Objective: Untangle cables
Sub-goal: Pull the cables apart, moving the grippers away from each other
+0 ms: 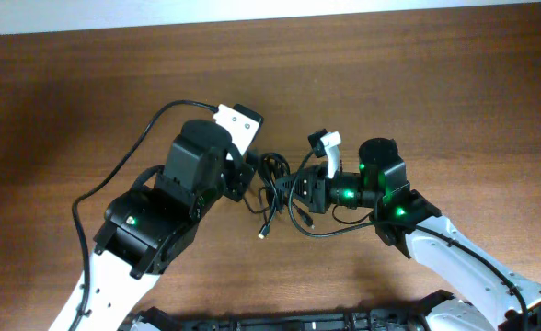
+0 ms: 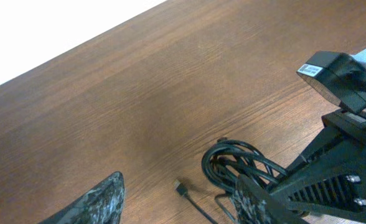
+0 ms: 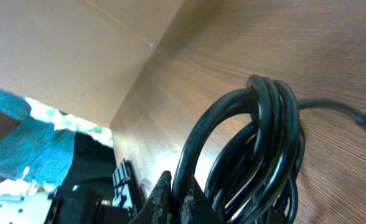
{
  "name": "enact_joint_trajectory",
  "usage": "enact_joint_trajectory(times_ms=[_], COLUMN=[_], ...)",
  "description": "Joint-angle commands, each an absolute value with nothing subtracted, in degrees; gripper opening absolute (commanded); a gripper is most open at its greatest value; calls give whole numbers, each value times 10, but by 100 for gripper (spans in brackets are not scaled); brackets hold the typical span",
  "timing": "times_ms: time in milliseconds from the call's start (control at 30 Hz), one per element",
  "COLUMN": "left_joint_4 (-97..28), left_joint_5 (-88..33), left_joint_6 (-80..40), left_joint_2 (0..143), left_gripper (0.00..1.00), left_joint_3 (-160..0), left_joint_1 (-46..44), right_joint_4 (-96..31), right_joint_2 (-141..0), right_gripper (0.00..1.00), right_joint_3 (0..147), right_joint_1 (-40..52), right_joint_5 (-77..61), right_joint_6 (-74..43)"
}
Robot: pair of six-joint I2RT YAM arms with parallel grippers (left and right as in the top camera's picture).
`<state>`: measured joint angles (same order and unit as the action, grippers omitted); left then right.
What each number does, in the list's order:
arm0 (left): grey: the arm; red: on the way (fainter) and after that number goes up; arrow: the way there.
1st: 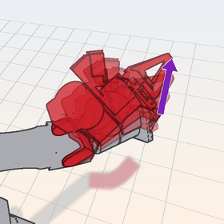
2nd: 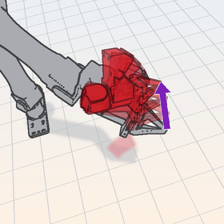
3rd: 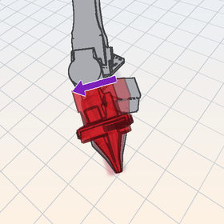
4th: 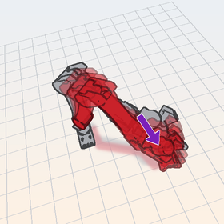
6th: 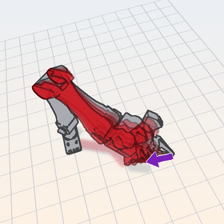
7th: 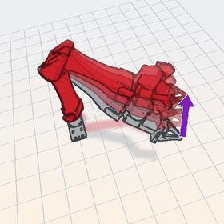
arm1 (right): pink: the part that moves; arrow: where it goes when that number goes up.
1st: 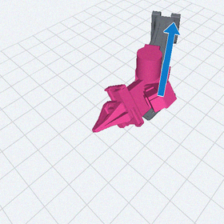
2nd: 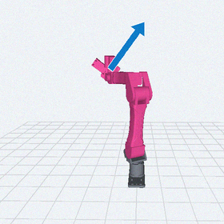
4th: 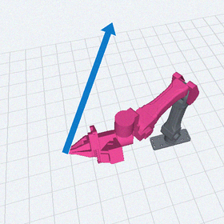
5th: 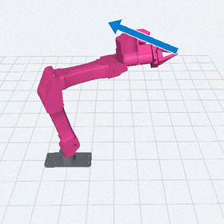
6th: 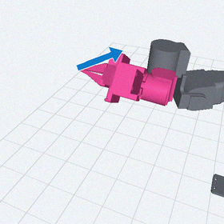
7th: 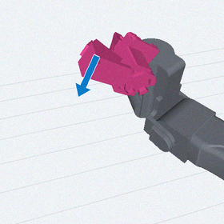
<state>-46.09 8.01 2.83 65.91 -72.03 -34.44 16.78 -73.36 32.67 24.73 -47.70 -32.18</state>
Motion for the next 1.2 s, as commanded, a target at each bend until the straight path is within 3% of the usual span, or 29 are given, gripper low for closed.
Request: enact_joint_trajectory(times_ms=[0,200,333,500,633,733,767,967,1167], left_joint_4=[-486,-528,-534,-537,-535,-521,-501,-423,-377], left_joint_5=[84,84,77,-128,-162,-168,-168,-168,-216], left_joint_6=[61,74,74,154,153,144,113,22,-20], left_joint_2=[660,664,673,674,681,704,717,785,847], left_gripper=[63,63,55,61,63,78,78,56,56], left_joint_3=[-726,-717,-711,-710,-686,-661,-658,-658,-658], left_joint_1=[-345,-342,-308,-279,-279,-279,-280,-281,-283], right_joint_4=[174,188,204,204,204,204,204,204,204], right_joint_2=[-731,-731,-731,-731,-731,-731,-731,-731,-731], right_gripper=[4,4,4,4,4,4,4,4,4], right_joint_3=[327,327,327,327,327,327,327,327,327], right_joint_1=[246,242,159,91,84,84,84,84,84], right_joint_5=[-556,-617,-769,-872,-879,-879,-879,-879,-879], right_joint_6=[-256,-240,-240,-262,-277,-277,-277,-279,-279])
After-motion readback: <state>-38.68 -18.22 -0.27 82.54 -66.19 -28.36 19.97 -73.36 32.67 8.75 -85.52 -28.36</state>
